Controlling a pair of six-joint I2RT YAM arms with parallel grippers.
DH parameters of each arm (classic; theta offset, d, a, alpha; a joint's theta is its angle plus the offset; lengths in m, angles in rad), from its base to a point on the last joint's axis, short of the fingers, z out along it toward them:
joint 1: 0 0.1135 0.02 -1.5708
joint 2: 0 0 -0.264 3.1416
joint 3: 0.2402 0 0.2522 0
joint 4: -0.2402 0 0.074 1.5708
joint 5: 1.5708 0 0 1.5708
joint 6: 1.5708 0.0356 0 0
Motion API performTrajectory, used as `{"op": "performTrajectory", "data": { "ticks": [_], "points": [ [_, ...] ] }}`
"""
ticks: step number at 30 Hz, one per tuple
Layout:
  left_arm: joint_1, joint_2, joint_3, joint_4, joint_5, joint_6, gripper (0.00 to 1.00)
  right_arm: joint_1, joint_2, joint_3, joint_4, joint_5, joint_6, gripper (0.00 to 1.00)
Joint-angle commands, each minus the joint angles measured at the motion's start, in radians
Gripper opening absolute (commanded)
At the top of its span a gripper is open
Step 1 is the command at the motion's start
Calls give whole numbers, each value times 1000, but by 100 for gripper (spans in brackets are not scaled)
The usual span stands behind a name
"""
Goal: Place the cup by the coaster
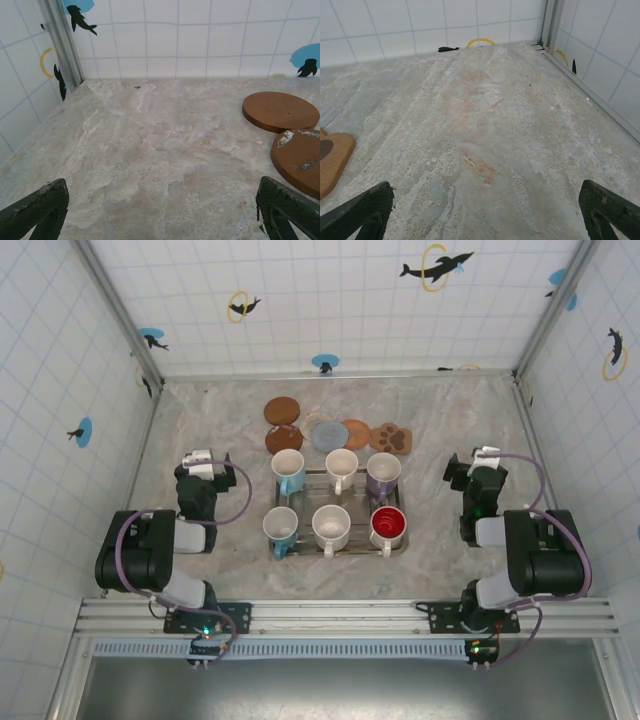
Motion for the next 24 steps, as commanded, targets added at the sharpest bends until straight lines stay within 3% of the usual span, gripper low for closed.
{"op": "performTrajectory", "data": {
  "ticks": [1, 24],
  "points": [
    [3, -7, 8, 7, 14, -11, 98, 5, 0, 34, 38, 19, 3, 98],
    [5, -5, 12, 5, 16, -12, 98, 2, 0, 34, 38, 13, 3, 98]
  ]
}}
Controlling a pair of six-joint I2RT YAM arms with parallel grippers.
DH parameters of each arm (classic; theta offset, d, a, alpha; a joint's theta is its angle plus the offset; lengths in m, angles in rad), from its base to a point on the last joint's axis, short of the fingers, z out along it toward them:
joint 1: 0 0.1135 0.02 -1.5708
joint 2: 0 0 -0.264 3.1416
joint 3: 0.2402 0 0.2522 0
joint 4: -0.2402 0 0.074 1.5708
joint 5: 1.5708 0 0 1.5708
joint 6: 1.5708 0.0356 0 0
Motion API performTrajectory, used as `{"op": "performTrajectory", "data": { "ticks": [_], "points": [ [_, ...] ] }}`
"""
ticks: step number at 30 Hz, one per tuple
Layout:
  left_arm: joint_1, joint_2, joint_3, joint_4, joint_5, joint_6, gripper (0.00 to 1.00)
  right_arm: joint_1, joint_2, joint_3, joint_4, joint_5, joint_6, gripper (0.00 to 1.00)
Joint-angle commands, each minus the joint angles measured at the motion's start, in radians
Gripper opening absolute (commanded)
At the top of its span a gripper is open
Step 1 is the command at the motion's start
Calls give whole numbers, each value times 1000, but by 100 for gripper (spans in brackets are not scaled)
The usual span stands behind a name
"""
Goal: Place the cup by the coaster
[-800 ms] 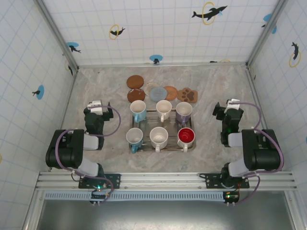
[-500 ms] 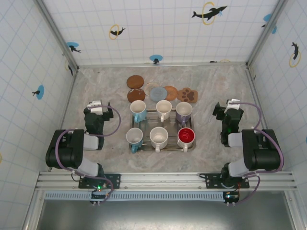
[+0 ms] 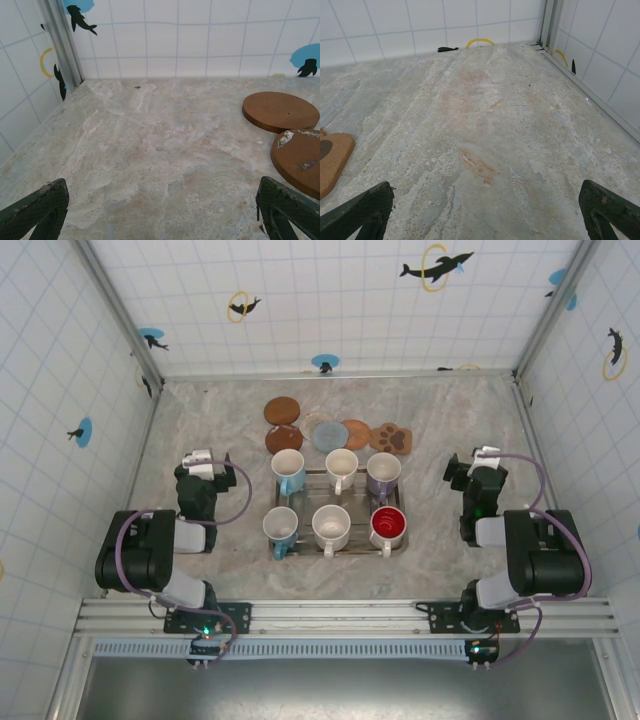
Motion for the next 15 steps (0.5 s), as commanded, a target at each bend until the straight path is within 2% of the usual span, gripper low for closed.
{"op": "performTrajectory", "data": {
  "ticks": [1, 8, 10, 12, 14, 15],
  "points": [
    [3, -5, 12, 5, 16, -13, 98, 1, 0, 34, 38, 12, 3, 98],
    [2, -16, 29, -15, -5, -23, 97, 0, 0, 34, 39, 12, 3, 99],
    [3, -79, 125, -260, -14, -21, 97, 9, -3, 40, 35, 59, 4, 98],
    [3, -115, 204, -411, -9, -20, 96, 20, -32, 61, -30, 97, 5, 97],
    [3, -145, 249, -491, 11, -40, 96, 40, -80, 135, -208, 141, -4, 97],
    [4, -161, 269, -527, 35, -54, 95, 47, -108, 199, -353, 145, 3, 97]
  ]
}}
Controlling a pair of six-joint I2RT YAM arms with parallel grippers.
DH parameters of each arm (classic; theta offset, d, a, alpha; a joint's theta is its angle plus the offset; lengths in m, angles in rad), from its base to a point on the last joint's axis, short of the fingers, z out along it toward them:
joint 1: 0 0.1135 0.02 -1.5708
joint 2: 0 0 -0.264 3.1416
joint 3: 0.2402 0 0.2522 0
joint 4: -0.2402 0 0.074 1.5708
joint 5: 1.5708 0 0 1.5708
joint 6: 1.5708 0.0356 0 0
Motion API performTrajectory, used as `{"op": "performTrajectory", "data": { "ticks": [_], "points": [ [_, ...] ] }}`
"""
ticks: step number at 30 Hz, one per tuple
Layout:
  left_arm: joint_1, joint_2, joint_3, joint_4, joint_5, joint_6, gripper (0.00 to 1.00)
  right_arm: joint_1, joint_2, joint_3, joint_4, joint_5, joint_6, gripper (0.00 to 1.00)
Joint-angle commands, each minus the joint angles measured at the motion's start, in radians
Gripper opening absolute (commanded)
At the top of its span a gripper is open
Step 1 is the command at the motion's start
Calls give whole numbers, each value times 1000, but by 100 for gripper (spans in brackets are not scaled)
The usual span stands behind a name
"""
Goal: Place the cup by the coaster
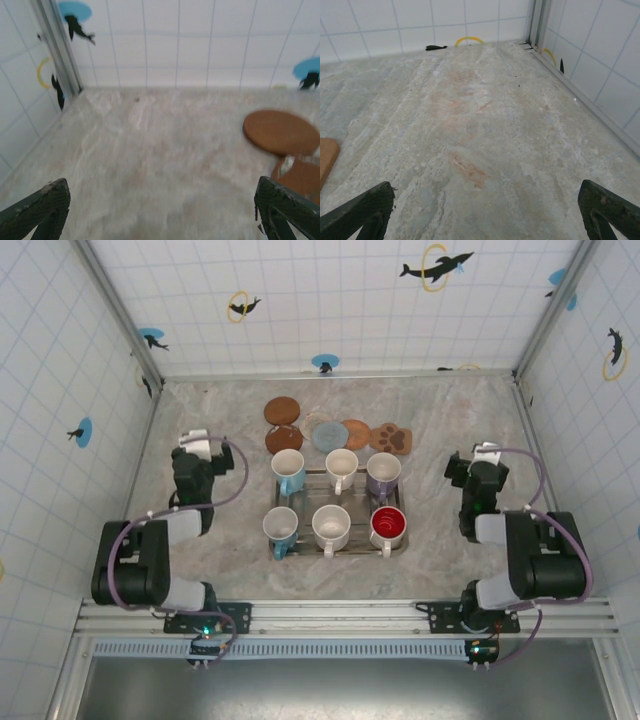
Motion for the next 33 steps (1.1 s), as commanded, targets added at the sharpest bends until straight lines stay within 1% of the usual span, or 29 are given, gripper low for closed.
{"op": "performTrajectory", "data": {
  "ticks": [1, 4, 7, 9, 12, 13, 15, 18, 20, 23, 26, 28, 33],
  "points": [
    [3, -68, 81, -233, 52, -57, 94, 22, -90, 183, -319, 59, 18, 97],
    [0, -90, 183, -413, 116, -103, 91, 28, -106, 348, -576, -26, 66, 94],
    [-27, -96, 297, -591, 178, -131, 85, 66, -81, 486, -745, -110, 97, 92],
    [-67, -103, 340, -647, 198, -153, 83, 109, -39, 577, -843, -121, 84, 92],
    [-136, -113, 369, -668, 233, -175, 83, 160, 59, 735, -1029, -146, 63, 92],
    [-161, -113, 381, -674, 234, -179, 83, 170, 99, 792, -1092, -171, 56, 92],
    [-205, -106, 409, -686, 232, -176, 83, 176, 168, 875, -1163, -246, 45, 91],
    [-252, -88, 459, -702, 226, -182, 84, 178, 256, 953, -1225, -302, 60, 88],
    [-270, -78, 481, -696, 225, -184, 86, 189, 304, 992, -1252, -278, 94, 86],
    [-294, -65, 485, -663, 218, -223, 87, 220, 359, 1016, -1234, -268, 98, 86],
    [-308, -48, 505, -668, 222, -224, 87, 226, 446, 1089, -1287, -288, 103, 86],
    [-313, -40, 518, -678, 214, -220, 91, 228, 503, 1142, -1322, -294, 103, 85],
    [-319, -25, 520, -678, 192, -212, 91, 230, 567, 1182, -1295, -340, 113, 85]
  ]
}}
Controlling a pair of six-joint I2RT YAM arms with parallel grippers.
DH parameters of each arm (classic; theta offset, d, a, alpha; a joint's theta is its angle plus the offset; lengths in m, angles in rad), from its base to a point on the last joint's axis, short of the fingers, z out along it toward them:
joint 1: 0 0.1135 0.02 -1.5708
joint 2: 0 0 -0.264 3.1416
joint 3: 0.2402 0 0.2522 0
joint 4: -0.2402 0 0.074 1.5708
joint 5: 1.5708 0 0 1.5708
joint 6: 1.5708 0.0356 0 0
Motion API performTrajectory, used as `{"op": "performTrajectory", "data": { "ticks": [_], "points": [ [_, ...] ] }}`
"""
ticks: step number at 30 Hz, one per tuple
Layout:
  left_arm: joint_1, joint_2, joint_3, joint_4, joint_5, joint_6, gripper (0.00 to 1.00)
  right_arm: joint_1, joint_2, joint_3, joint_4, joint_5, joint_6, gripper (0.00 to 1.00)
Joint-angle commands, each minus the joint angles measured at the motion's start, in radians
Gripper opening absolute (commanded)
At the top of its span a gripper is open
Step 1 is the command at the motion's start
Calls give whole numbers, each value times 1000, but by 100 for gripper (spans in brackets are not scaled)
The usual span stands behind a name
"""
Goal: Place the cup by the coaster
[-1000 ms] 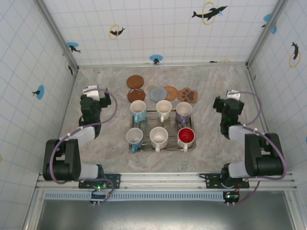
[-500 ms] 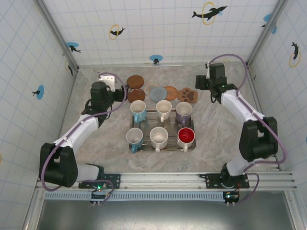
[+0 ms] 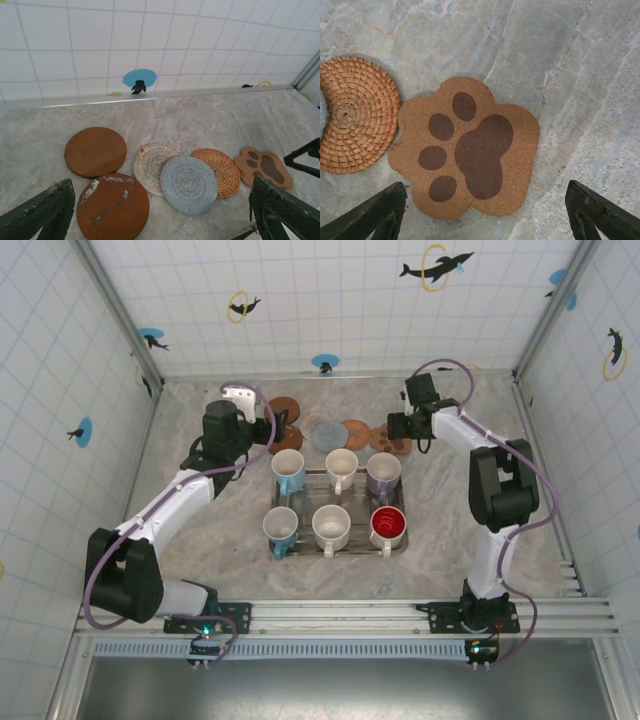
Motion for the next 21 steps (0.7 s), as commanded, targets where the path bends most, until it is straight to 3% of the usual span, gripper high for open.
{"op": "performTrajectory", "data": {
  "ticks": [1, 21],
  "points": [
    [-7, 19, 35, -13, -12, -10, 91, 1, 40, 65, -27, -41, 16, 85],
    [-17, 49, 50, -34, -15, -1, 92, 60, 239, 274, -209, -49, -49, 87]
  ]
}}
